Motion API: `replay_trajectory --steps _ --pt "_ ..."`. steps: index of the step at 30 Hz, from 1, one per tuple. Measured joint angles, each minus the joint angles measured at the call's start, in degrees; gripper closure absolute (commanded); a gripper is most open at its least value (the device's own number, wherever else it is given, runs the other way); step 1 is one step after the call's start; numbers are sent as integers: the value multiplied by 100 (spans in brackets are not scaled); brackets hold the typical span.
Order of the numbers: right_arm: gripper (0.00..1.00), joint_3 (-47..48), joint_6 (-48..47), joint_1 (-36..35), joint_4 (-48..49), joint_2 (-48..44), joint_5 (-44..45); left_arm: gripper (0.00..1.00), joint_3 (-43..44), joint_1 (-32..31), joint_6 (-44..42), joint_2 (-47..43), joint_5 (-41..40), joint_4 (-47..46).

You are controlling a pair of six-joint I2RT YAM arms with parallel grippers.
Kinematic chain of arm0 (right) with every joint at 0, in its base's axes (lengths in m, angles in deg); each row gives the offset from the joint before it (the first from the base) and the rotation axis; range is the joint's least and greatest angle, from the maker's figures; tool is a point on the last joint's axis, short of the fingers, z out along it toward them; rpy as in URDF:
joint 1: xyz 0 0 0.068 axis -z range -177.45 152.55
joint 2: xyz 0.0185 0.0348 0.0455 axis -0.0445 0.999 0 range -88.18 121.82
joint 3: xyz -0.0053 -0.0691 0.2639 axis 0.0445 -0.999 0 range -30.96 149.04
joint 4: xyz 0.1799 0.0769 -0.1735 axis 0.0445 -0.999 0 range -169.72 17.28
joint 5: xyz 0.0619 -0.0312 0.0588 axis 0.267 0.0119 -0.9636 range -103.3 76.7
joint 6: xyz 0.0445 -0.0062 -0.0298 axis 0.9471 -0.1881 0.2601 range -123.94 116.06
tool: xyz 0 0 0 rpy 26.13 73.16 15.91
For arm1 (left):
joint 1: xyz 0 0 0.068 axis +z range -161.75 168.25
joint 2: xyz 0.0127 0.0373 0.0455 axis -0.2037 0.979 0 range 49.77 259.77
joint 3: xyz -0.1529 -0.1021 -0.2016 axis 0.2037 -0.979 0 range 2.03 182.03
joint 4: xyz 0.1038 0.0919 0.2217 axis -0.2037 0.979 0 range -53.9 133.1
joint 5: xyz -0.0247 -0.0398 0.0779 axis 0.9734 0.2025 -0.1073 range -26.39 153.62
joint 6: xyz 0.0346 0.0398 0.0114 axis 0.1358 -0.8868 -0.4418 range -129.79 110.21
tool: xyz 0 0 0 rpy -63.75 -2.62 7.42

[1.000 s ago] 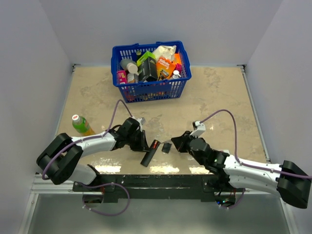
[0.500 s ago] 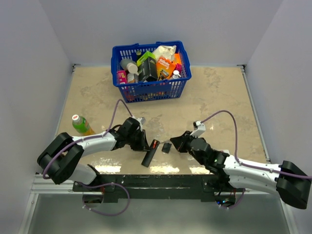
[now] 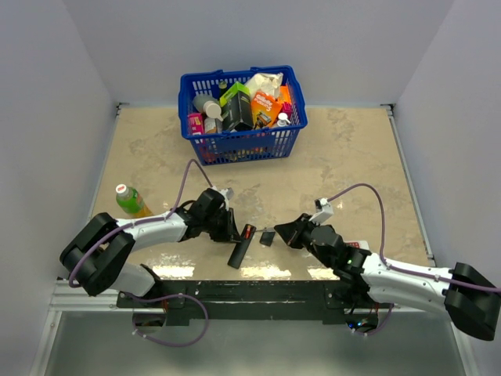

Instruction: Unload the batteries from the remote control

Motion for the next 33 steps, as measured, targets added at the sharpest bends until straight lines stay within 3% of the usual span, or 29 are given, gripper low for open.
replay_trajectory --steps 18,33 --pt "100 393 92 2 -826 -136 -26 77 0 -33 72 -2 -70 -11" --pt "100 -109 415 164 -245 -284 -323 75 4 -70 118 4 -107 -26"
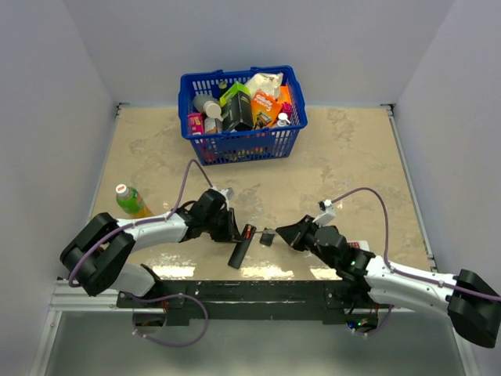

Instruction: Unload the batteries from the remote control

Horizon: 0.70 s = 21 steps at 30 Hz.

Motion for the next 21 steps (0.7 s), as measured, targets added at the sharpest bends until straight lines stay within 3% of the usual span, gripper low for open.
replay_trajectory --steps 21 --pt "100 638 -13 199 -107 575 -610 74 9 -35 2 17 -46 -7"
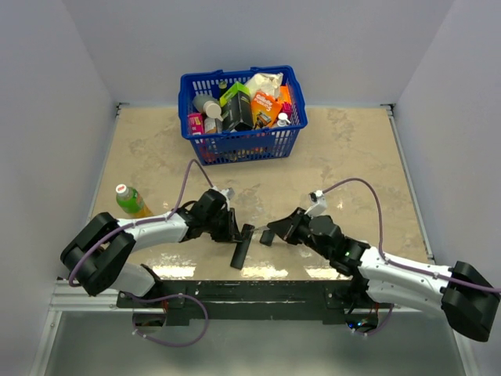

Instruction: Unload the batteries from the remote control

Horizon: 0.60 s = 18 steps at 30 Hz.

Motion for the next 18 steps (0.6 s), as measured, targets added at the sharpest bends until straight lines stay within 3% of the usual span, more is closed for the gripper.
replay_trajectory --steps 13,18 --pt "100 538 -153 -2 -87 168 -96 74 162 -15 -20 79 -37 177" --pt "100 610 -227 -2 -487 -72 -7 68 776 -35 -273 72 -391 1021"
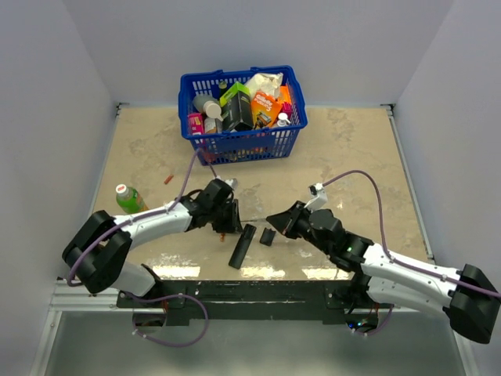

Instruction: Unload the batteries from the remote control

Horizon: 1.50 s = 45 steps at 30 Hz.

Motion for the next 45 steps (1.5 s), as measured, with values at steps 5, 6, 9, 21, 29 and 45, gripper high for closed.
replay_trajectory --steps 5,6,9,21,29,45 --pt "100 203 -151 9 -345 -444 240 59 1261 308 -396 -190 -682 859" --pt "100 247 -186 11 -393 -501 264 57 1460 385 -461 -273 -846 990" --pt "100 306 -249 4 -494 -638 238 49 1858 603 -603 -546 -1298 1272" --pt "100 654 -713 -17 -1318 -748 212 35 3252 1270 -1180 -1003 -2433 2555" --pt "100 975 -951 -17 -1805 -940 92 43 6022 4214 -1749 278 -3215 3012" --pt "100 1993 -1471 -22 -2962 -855 374 49 7538 5781 -2549 3292 -3121 2721"
